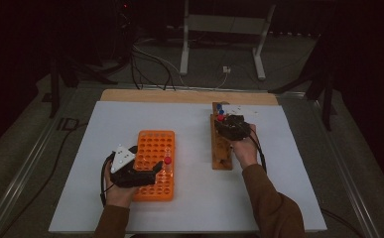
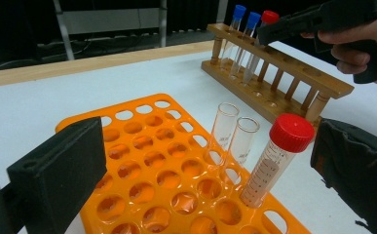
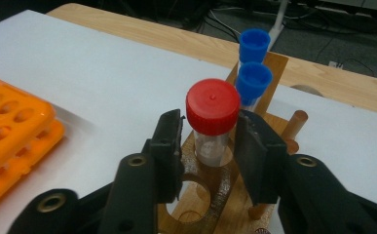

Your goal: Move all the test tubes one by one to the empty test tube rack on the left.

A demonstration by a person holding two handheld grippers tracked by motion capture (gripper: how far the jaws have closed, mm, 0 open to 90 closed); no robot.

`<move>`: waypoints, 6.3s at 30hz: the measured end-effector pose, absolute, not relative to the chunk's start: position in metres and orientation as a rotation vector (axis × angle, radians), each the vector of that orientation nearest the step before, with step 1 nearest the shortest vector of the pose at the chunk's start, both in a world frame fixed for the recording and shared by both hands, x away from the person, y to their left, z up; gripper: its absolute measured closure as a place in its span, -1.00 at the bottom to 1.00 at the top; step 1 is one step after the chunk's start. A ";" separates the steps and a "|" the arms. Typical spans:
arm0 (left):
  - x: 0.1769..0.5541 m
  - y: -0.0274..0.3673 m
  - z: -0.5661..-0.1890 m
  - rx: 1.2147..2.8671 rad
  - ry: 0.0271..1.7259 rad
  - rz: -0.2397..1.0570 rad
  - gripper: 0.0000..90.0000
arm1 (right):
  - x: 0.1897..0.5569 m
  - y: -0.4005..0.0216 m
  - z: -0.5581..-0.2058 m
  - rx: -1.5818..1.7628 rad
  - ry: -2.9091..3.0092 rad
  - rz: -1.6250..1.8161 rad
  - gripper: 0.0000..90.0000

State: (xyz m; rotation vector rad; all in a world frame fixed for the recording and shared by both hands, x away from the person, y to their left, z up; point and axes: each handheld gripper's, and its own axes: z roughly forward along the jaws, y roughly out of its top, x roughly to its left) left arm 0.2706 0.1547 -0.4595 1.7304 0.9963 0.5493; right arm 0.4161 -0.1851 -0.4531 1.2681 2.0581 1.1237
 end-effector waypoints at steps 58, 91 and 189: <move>0.269 0.142 -0.448 1.714 0.957 0.578 -0.98 | 0.367 -0.201 -0.401 1.069 2.002 1.309 0.66; 0.282 0.049 -0.433 1.857 0.782 0.570 -0.72 | 0.316 -0.172 -0.404 0.907 2.243 1.467 0.66; 0.248 0.124 -0.477 1.970 0.785 0.494 0.68 | 0.305 -0.222 -0.420 1.008 2.159 1.540 -1.00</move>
